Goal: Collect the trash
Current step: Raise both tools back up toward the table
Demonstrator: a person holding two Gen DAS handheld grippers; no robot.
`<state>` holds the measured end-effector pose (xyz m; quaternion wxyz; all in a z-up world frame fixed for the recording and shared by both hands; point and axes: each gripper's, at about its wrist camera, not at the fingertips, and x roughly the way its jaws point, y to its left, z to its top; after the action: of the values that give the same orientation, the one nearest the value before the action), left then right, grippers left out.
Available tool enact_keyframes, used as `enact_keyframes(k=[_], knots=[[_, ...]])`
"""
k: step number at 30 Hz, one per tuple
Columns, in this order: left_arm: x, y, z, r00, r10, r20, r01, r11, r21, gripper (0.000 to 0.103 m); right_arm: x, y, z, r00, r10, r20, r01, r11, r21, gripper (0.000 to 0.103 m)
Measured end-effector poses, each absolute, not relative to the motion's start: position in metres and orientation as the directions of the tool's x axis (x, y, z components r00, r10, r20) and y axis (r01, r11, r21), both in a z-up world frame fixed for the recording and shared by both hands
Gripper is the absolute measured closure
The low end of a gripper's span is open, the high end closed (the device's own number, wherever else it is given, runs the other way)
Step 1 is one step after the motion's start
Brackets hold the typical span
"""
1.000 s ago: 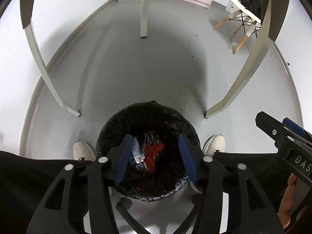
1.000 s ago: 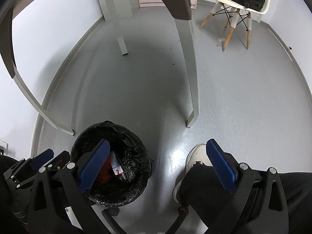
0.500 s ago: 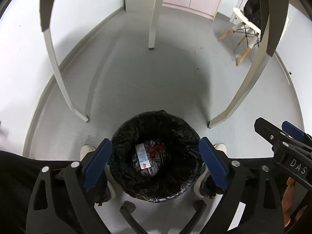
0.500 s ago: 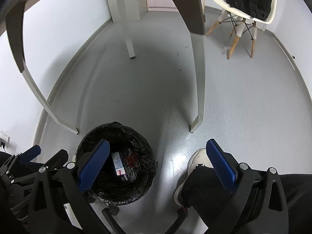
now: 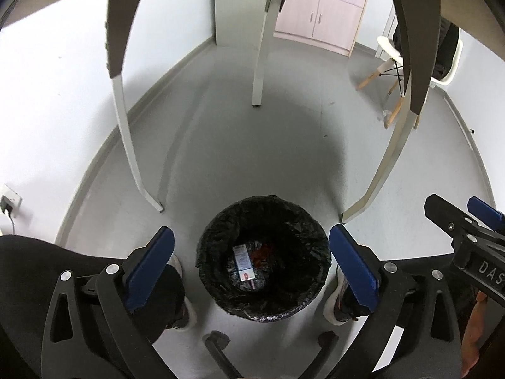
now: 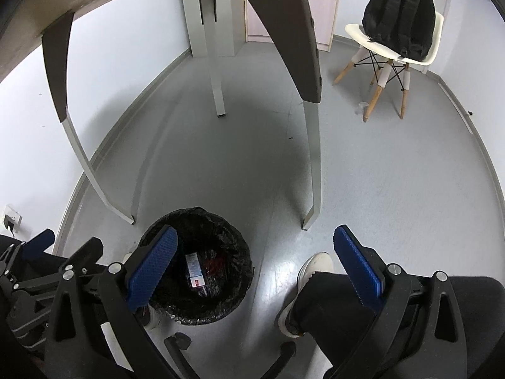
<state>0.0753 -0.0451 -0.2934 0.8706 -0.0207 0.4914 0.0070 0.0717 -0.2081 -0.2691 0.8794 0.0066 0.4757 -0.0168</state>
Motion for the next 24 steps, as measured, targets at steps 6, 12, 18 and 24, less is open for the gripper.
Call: enact_keyframes(k=[6,12,18,24], knots=[[0.054,-0.040,-0.272,0.548,-0.015,-0.837,-0.034,0.999,-0.040,0.006,0.050,-0.207,-0.251,0.565,-0.038,-0.825,0.036,0.999,-0.021,0.008],[0.033,-0.035,-0.260,0.560,-0.025,-0.828,-0.023,0.999,-0.046,0.006,0.028,-0.211,-0.240,0.565,-0.033,-0.824,0.043,0.999,-0.010,0.008],[0.013,-0.027,-0.237,0.587,-0.032,-0.809,-0.030,0.998,-0.061,0.006,0.001,-0.210,-0.214,0.595,-0.046,-0.802,0.043,0.999,-0.025,0.008],[-0.008,-0.022,-0.211,0.613,-0.035,-0.789,-0.024,0.998,-0.062,0.006,-0.019,-0.216,-0.187,0.617,-0.054,-0.785,0.060,0.998,-0.021,0.008]])
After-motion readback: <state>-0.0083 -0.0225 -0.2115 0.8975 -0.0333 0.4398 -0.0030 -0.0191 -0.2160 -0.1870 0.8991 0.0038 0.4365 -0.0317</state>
